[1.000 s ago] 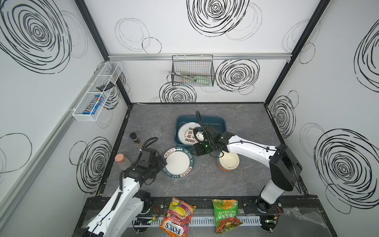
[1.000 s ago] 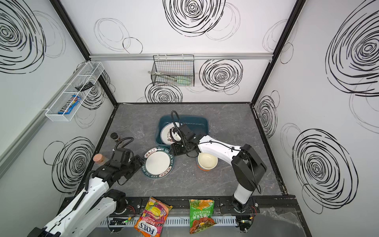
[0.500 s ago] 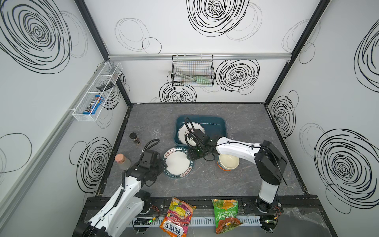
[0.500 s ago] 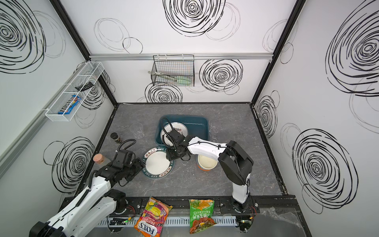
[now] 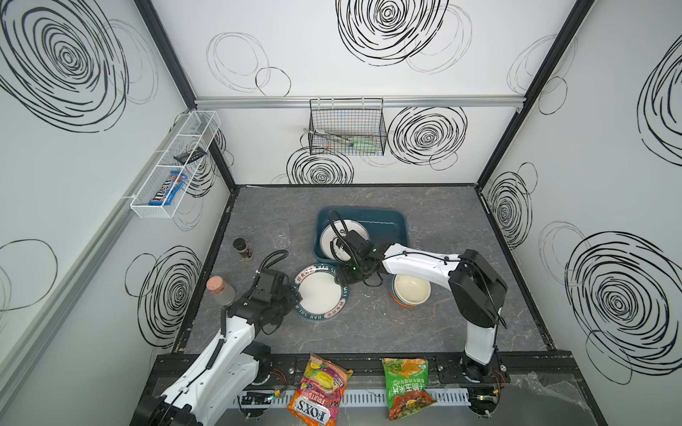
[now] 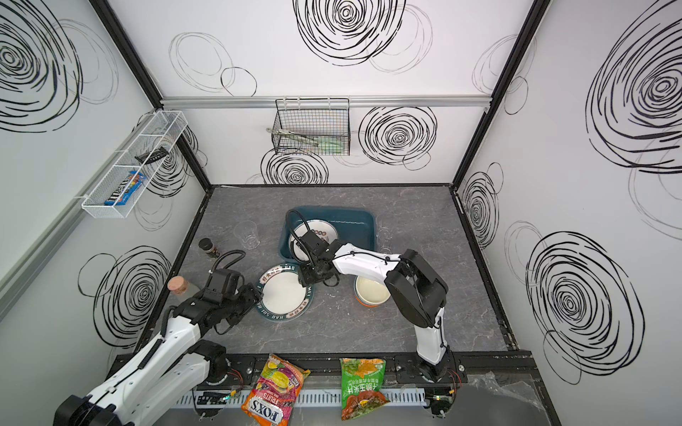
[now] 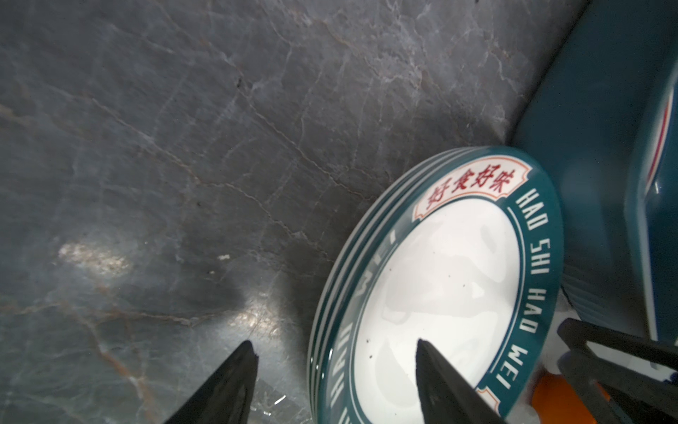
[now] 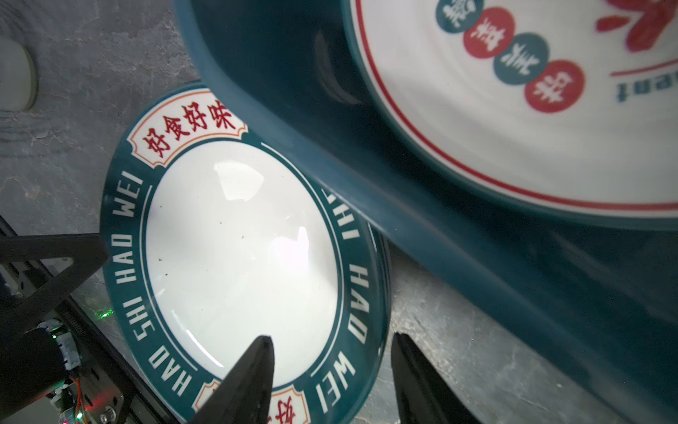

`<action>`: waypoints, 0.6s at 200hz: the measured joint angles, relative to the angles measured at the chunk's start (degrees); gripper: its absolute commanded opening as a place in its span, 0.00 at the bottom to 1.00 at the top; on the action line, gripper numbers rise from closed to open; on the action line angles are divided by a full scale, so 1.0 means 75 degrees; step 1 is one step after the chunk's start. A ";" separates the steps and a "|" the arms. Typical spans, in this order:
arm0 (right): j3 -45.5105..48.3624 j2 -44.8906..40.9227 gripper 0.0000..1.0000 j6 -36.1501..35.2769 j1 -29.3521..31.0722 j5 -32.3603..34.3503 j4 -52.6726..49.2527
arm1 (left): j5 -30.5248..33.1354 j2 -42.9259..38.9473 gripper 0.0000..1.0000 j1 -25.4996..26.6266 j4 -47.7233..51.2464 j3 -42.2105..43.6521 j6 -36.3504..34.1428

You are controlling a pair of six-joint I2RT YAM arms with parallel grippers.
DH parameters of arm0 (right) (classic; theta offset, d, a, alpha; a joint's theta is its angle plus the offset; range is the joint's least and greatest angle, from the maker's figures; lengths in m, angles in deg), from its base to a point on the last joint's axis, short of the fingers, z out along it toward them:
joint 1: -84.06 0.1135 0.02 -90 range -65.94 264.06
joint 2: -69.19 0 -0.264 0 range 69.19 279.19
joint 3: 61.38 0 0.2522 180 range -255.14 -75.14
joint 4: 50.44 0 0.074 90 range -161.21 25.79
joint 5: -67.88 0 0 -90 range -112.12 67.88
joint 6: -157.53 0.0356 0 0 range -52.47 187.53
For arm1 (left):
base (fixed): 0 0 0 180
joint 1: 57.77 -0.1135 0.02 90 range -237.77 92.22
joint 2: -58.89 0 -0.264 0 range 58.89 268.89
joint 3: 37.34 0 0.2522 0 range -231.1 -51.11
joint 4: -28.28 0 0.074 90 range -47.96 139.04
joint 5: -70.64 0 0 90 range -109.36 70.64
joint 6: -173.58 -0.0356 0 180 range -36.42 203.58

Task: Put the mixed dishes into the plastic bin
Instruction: 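Release the plate and move the right gripper to the teal-rimmed plate stack, then pinch the top teal-rimmed plate's rim with the right gripper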

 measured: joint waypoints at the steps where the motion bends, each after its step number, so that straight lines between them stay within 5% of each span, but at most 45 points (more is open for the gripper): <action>1: -0.0003 0.0003 0.56 0.0000 0.0000 0.0000 0.0000 | 0.0000 0.0000 0.72 0.0000 0.0000 0.0000 0.0000; 120: -0.0189 0.0376 0.55 0.0003 0.0009 -0.0029 -0.0020 | -0.0038 0.0000 0.73 0.0000 -0.0087 0.0137 0.0000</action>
